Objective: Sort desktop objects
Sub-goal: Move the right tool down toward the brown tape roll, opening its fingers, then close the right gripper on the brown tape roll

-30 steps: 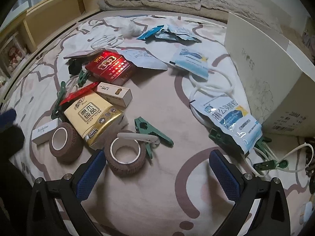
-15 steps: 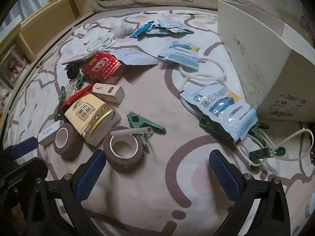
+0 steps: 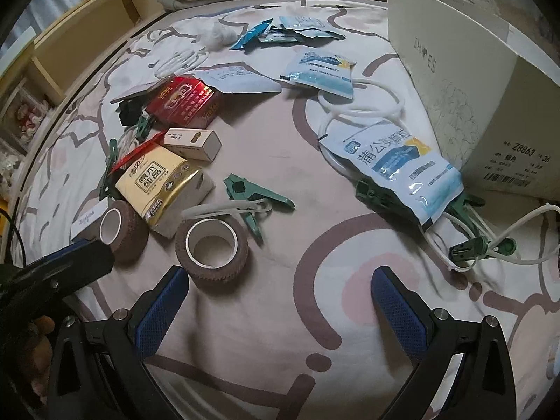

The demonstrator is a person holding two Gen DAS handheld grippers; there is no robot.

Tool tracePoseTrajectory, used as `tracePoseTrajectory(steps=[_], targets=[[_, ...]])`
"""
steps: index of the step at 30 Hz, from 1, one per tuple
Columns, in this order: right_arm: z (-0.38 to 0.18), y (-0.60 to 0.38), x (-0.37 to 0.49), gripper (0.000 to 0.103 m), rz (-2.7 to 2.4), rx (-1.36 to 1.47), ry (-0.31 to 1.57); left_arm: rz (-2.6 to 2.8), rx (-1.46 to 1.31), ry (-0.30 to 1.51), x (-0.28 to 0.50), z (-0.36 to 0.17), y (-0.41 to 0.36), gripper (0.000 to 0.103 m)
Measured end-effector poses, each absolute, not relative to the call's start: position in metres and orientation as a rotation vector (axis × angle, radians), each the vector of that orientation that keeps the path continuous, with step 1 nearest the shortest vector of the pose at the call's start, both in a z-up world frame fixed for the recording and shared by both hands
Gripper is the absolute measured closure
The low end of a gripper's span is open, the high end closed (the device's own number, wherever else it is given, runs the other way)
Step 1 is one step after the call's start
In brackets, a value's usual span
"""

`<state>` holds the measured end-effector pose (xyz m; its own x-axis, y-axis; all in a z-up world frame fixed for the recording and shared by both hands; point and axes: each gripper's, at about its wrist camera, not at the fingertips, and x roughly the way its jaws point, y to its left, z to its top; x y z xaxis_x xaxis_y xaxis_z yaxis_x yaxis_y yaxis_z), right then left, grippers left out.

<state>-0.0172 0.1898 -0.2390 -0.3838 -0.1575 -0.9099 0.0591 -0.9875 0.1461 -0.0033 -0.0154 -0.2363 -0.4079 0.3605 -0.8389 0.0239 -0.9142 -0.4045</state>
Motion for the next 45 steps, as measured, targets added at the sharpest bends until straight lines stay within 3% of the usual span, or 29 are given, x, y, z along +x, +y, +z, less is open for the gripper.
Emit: tracePoseTrajectory(steps=[9,11,13,14,17,25,31,45], targets=[[-0.237,0.189,-0.014,0.000,-2.479,1.617,-0.164,2.486,-1.610,-0.536,-0.007,-0.242,-0.017,0.009],[-0.233,0.188,-0.013,0.014,-2.465,1.579,-0.173,2.502,-1.604,-0.504,-0.008,-0.242,-0.014,0.012],[-0.232,0.187,-0.013,0.021,-2.441,1.561,-0.189,2.507,-1.604,-0.501,-0.008,-0.243,-0.014,0.014],[-0.232,0.186,-0.012,0.032,-2.430,1.552,-0.197,2.508,-1.604,-0.503,-0.008,-0.244,-0.015,0.016],[-0.231,0.183,-0.012,0.043,-2.403,1.522,-0.219,2.515,-1.605,-0.501,-0.009,-0.245,-0.017,0.021],[-0.230,0.167,-0.012,0.047,-2.377,1.488,-0.165,2.533,-1.615,-0.438,-0.008,-0.249,-0.014,0.025],[-0.231,0.163,-0.014,0.061,-2.381,1.479,-0.135,2.536,-1.624,-0.435,-0.007,-0.250,-0.015,0.025],[-0.220,0.179,0.002,0.061,-2.507,1.447,-0.180,2.609,-1.560,-0.313,-0.003,-0.247,-0.001,0.034]])
